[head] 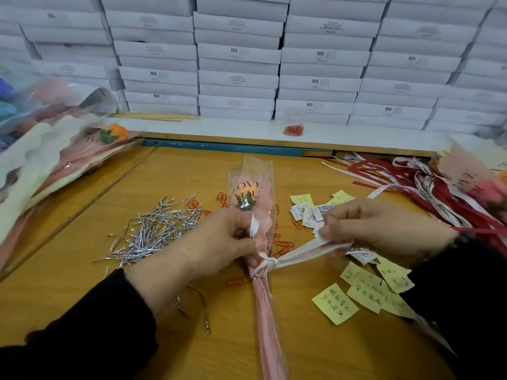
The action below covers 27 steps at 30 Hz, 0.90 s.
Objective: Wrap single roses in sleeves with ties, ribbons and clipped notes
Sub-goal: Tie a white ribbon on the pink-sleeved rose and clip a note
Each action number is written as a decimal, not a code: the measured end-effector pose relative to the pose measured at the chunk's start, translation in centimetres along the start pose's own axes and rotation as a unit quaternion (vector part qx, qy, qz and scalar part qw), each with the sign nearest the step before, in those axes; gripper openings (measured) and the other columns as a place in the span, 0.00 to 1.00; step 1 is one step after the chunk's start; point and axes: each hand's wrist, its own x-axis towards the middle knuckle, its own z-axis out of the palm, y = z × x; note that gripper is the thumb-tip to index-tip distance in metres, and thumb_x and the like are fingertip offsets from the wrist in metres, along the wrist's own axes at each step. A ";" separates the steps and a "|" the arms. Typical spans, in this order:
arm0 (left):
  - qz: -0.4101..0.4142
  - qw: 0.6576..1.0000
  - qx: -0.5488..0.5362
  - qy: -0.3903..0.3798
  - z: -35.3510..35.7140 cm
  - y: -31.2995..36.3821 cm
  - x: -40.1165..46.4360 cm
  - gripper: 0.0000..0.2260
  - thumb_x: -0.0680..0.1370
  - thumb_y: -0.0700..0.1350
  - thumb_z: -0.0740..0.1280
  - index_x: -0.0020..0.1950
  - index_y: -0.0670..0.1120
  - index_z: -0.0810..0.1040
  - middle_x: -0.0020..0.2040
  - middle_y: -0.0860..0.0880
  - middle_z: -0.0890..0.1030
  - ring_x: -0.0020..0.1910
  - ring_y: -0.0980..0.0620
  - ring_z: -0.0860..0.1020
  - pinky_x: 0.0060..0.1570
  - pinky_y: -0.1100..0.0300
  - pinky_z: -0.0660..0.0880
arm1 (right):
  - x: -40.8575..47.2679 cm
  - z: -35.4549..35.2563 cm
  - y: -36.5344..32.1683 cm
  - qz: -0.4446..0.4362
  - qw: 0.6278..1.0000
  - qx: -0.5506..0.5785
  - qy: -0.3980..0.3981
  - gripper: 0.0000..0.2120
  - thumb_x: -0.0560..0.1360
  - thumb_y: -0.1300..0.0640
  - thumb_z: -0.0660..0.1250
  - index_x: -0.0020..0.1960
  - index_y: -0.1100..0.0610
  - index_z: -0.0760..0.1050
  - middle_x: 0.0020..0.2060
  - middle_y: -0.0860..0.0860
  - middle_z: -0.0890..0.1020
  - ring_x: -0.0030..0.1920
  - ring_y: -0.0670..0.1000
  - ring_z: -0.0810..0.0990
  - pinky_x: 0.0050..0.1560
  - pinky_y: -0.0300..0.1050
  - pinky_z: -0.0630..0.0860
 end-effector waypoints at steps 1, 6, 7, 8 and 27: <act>0.000 1.000 -0.002 -0.002 0.0 0.1 0.0 0.07 0.76 0.34 0.65 0.38 0.42 0.76 0.29 0.51 0.80 0.30 0.59 0.79 0.35 0.69 0.74 | 0.0 -0.1 0.0 0.000 0.999 0.032 0.008 0.10 0.61 0.53 0.69 0.25 0.55 0.72 0.26 0.52 0.77 0.29 0.47 0.75 0.35 0.35 0.71; 0.005 1.000 0.006 -0.003 0.2 0.2 0.0 0.07 0.76 0.34 0.65 0.38 0.42 0.76 0.31 0.50 0.79 0.29 0.61 0.78 0.34 0.71 0.73 | -0.5 -1.4 -0.1 0.048 0.995 -0.031 0.083 0.14 0.60 0.47 0.71 0.22 0.53 0.73 0.22 0.47 0.74 0.26 0.44 0.72 0.38 0.42 0.72; 0.005 1.000 0.005 -0.002 0.2 0.2 -0.1 0.07 0.76 0.34 0.65 0.38 0.42 0.75 0.31 0.50 0.79 0.29 0.61 0.78 0.33 0.71 0.73 | -0.8 -2.0 0.0 0.067 0.984 -0.111 0.120 0.17 0.63 0.46 0.71 0.22 0.53 0.71 0.21 0.46 0.71 0.25 0.44 0.69 0.37 0.43 0.70; 0.006 1.000 0.006 -0.002 0.2 0.1 -0.1 0.07 0.76 0.34 0.65 0.38 0.42 0.75 0.30 0.50 0.79 0.29 0.61 0.78 0.33 0.71 0.73 | -1.1 -2.6 0.1 0.085 0.965 -0.188 0.159 0.20 0.66 0.46 0.72 0.22 0.53 0.70 0.20 0.45 0.70 0.24 0.45 0.67 0.36 0.43 0.68; 0.024 0.999 0.024 -0.025 -0.7 -0.3 -0.1 0.04 0.75 0.36 0.67 0.40 0.39 0.78 0.37 0.44 0.83 0.37 0.54 0.81 0.42 0.64 0.76 | 1.6 5.1 -0.2 0.003 0.960 -0.274 0.050 0.08 0.72 0.62 0.66 0.36 0.55 0.71 0.34 0.47 0.76 0.27 0.40 0.72 0.28 0.31 0.68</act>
